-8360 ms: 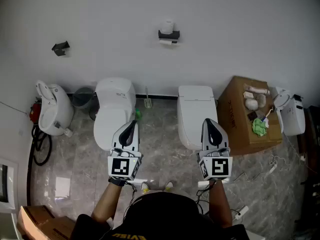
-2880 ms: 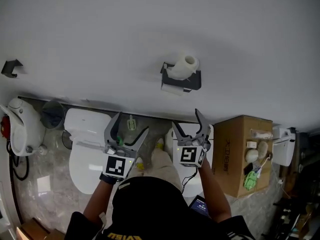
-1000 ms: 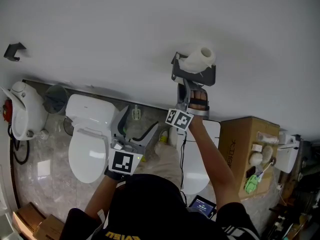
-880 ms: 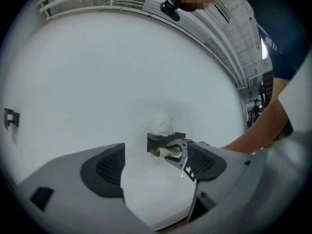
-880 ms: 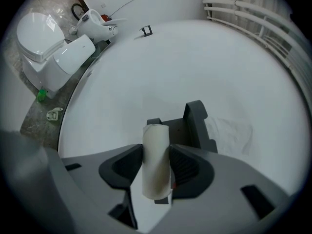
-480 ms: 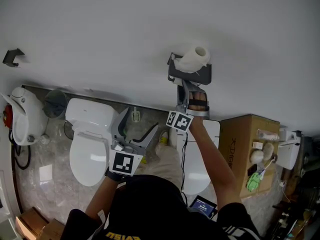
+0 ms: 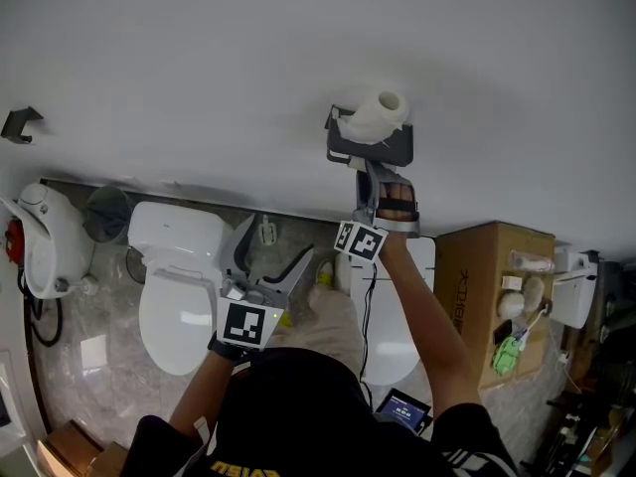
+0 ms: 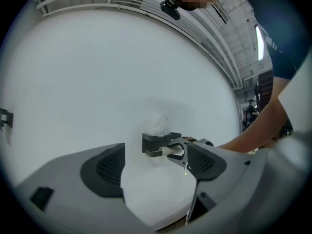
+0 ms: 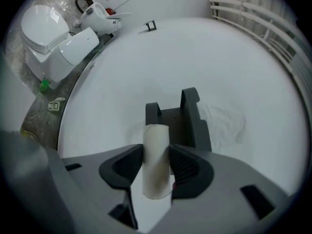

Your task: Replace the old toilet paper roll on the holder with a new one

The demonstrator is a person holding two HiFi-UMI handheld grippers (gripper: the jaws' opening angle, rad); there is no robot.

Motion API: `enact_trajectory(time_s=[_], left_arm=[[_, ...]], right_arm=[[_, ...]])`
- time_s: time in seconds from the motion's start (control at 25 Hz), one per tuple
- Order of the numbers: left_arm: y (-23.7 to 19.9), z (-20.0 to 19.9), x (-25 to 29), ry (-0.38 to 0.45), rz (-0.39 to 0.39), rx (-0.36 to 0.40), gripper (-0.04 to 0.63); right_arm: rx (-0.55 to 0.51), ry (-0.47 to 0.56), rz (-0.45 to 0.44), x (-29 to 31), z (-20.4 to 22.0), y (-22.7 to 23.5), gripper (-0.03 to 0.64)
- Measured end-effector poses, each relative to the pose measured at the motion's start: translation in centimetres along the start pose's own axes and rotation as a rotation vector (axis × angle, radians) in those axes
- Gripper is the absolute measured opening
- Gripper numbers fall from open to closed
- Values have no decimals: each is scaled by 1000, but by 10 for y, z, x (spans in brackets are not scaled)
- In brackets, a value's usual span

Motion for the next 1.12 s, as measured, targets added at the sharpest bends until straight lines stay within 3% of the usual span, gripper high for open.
enact_trajectory(time_s=[0.84,1.12], left_arm=[[6,-3,9,11,28,1,405],[13,-2,14,7,47,-34,405]], right_arm=[[0,-75,-9,-6,35,-1,173],[7,-111,-6,-11,50,1,172]])
Point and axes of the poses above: the fingertips, and each gripper's own axes: x forward along the fingers, y to its right, z out of its underside, the point moved 7 cm from there along -x, backward along the fingers, and after that the axes turned 6 degrees about z, right-handed, at the moved point
